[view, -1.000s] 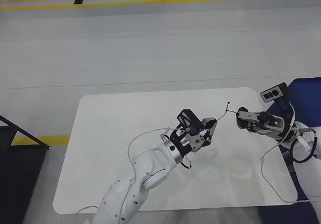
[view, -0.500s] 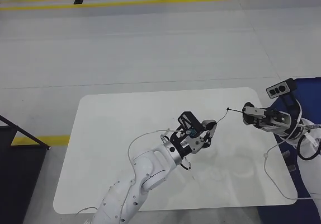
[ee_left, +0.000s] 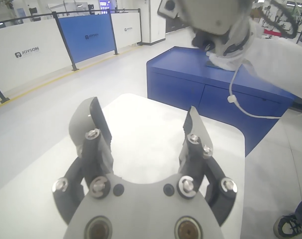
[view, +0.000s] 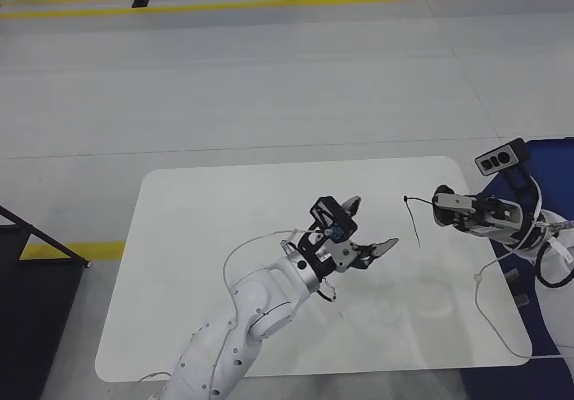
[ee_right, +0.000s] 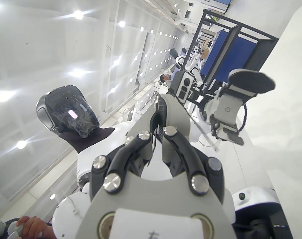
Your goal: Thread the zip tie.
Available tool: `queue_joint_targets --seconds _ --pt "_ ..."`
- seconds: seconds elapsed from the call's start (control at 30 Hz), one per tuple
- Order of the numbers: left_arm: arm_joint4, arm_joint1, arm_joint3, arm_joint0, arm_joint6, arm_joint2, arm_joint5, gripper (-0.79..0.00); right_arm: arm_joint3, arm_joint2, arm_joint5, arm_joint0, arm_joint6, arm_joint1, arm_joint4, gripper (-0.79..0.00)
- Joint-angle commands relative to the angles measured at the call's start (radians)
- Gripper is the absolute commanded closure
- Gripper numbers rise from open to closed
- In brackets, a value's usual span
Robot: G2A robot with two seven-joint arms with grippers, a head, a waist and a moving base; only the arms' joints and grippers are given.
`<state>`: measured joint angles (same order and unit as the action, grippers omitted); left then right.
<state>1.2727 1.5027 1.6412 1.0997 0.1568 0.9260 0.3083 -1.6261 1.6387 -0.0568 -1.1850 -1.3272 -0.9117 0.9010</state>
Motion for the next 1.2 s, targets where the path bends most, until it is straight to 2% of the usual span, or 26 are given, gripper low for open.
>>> queue_joint_targets --seconds 0.0,0.1,0.27,0.4,0.5,0.7,0.77,0.87,1.03,1.17 --pt "-0.056 -0.002 0.000 -0.007 0.000 0.051 -0.020 -0.785 -0.026 0.009 0.016 0.001 -0.004 0.001 0.010 0.000" --pt "-0.057 -0.016 0.017 0.011 -0.042 0.141 -0.032 -0.785 -0.061 0.019 0.039 -0.002 0.006 0.003 0.012 0.000" --pt "-0.087 -0.042 0.186 0.109 -0.078 0.294 -0.008 -0.785 -0.067 -0.016 0.046 0.015 0.038 0.000 -0.009 0.000" --pt "-0.139 -0.057 0.315 0.179 -0.062 0.360 0.059 -0.785 -0.064 -0.043 0.055 0.028 0.038 -0.003 -0.005 0.000" --pt "-0.161 -0.067 0.363 0.200 0.000 0.376 0.140 -0.785 -0.064 -0.043 0.055 0.028 0.038 -0.003 -0.005 0.000" --pt "-0.161 -0.067 0.363 0.200 0.000 0.376 0.140 -0.785 -0.064 -0.043 0.055 0.028 0.038 -0.003 -0.005 0.000" --pt "-0.161 -0.067 0.363 0.200 0.000 0.376 0.140 -0.785 -0.065 -0.056 0.081 0.018 0.051 -0.006 0.048 0.000" --pt "-0.161 -0.067 0.363 0.200 0.000 0.376 0.140 -0.785 -0.079 -0.123 0.111 0.024 0.053 -0.015 0.073 0.000" --pt "-0.161 -0.067 0.363 0.200 0.000 0.376 0.140 -0.785 -0.119 -0.296 0.159 0.093 0.128 -0.044 0.135 0.000" --pt "-0.161 -0.067 0.363 0.200 0.000 0.376 0.140 -0.785 -0.103 -0.361 0.234 0.147 0.147 -0.058 0.205 0.000"
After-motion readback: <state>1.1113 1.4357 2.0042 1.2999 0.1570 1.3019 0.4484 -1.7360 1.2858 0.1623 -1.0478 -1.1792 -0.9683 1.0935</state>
